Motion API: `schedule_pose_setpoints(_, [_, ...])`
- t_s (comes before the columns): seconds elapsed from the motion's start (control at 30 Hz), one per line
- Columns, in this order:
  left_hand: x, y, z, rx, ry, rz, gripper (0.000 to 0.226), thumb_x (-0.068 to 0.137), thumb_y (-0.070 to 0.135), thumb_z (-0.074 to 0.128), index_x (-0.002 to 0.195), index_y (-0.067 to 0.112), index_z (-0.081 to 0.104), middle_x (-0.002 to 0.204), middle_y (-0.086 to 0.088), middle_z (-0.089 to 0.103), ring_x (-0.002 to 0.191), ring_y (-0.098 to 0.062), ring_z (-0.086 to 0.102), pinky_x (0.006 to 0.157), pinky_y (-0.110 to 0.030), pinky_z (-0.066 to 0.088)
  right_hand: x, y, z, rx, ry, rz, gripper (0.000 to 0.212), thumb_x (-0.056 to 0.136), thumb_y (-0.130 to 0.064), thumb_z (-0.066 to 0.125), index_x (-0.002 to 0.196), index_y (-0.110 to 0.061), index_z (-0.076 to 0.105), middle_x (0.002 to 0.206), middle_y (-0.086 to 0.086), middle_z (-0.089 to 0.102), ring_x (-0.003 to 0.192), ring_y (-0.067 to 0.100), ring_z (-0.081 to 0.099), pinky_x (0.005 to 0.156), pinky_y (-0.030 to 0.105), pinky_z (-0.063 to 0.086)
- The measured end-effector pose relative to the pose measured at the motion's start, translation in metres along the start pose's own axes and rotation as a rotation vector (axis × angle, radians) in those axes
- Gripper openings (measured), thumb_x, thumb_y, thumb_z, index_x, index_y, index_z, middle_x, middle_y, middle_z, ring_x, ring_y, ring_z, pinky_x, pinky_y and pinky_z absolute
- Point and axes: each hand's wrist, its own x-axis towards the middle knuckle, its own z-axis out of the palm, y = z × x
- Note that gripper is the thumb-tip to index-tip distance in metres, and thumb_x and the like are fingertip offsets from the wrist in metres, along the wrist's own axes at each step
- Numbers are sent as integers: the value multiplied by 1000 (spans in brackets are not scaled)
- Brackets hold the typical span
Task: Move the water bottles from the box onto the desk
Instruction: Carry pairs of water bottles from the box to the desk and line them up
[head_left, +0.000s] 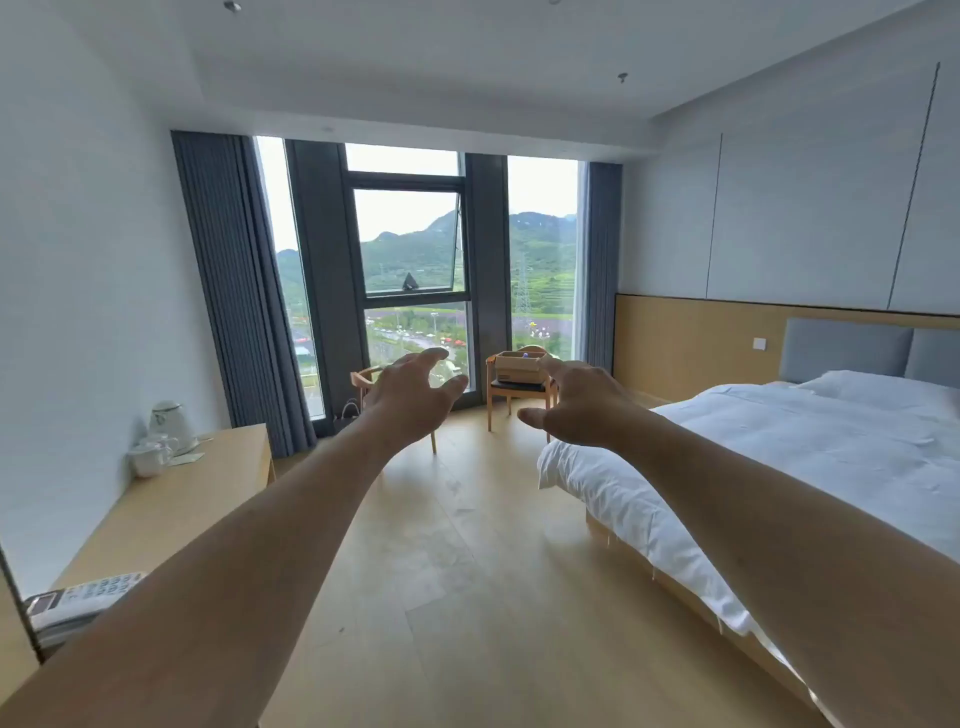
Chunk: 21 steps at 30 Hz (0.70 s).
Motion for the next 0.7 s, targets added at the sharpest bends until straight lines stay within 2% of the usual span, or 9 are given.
schedule_pose_setpoints(0.17, [46, -28, 28, 34, -38, 1, 55, 97, 49, 56, 147, 29, 47, 155, -3, 44, 142, -26, 37, 115, -47, 33, 47, 22, 29, 2, -17, 58, 86, 80, -56, 71, 154, -25, 37, 150, 4, 50, 135, 26, 47, 101, 36, 39])
schedule_pose_setpoints(0.37, [144, -70, 97, 51, -23, 23, 56, 94, 52, 57, 146, 30, 48, 154, 1, 45, 141, -23, 39, 114, -44, 34, 146, 75, 79, -4, -3, 43, 79, 81, -56, 71, 149, -27, 42, 139, 4, 57, 123, 26, 53, 88, 33, 39])
schedule_pose_setpoints(0.53, [266, -99, 167, 63, -32, 1, 56, 95, 52, 57, 146, 31, 47, 154, -1, 45, 141, -25, 38, 113, -44, 33, 267, 146, 113, -13, -35, 54, 75, 81, -56, 70, 146, -30, 43, 135, 6, 58, 120, 27, 53, 86, 35, 41])
schedule_pose_setpoints(0.7, [403, -114, 224, 113, -56, -1, 57, 96, 53, 55, 148, 31, 44, 153, -1, 47, 137, -26, 43, 109, -45, 36, 404, 204, 134, -24, -54, 82, 79, 81, -57, 70, 149, -30, 39, 138, 5, 56, 123, 27, 51, 90, 37, 41])
